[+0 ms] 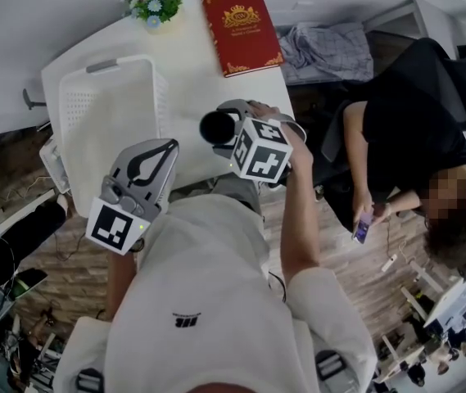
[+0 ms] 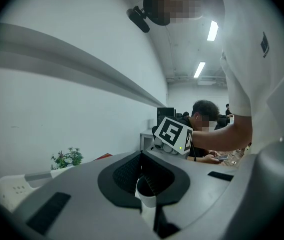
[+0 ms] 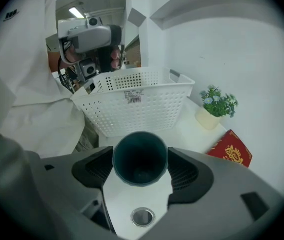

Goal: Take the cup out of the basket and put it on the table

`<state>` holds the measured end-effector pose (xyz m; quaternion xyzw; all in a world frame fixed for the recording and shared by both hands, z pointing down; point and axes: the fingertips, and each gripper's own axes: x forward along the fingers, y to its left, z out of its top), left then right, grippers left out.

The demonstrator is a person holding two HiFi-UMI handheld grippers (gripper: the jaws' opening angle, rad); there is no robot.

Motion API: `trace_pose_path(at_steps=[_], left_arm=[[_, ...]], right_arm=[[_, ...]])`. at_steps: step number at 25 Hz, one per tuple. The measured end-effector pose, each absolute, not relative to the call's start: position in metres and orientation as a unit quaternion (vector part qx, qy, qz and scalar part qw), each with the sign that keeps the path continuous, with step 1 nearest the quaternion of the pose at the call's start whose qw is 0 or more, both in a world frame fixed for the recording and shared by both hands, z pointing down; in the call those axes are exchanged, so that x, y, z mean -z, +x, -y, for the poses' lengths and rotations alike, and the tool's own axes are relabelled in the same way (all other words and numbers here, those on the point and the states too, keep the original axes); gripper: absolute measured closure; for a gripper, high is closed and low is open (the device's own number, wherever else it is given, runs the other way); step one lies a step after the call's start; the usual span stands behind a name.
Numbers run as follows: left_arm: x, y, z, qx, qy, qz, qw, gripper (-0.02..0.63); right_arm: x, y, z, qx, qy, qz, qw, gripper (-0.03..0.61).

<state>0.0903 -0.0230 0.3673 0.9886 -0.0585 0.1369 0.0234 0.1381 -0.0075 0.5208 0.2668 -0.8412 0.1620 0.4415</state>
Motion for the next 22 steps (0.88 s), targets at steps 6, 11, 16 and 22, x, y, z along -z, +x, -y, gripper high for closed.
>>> trace_pose_path(at_steps=[6,11,16,22], left_arm=[[-0.373,0.094,0.021,-0.149,0.987,0.052,0.02,0.603],[-0.375,0.1,0.019,-0.152,0.987,0.048,0.022,0.603],[-0.377,0.102,0.018,-0.158,0.986,0.043,0.019,0.603],[-0.38,0.107,0.015,-0.166,0.985,0.039,0.02,0.603]], right_arm=[[-0.531,0.143,0.006,-0.164,0.273,0.846,0.428,0.227],[-0.536,0.147,0.005,-0.164,0.28,0.851,0.412,0.227],[-0.542,0.15,0.002,-0.167,0.286,0.853,0.403,0.227],[-0.551,0.154,-0.003,-0.173,0.289,0.855,0.393,0.227]])
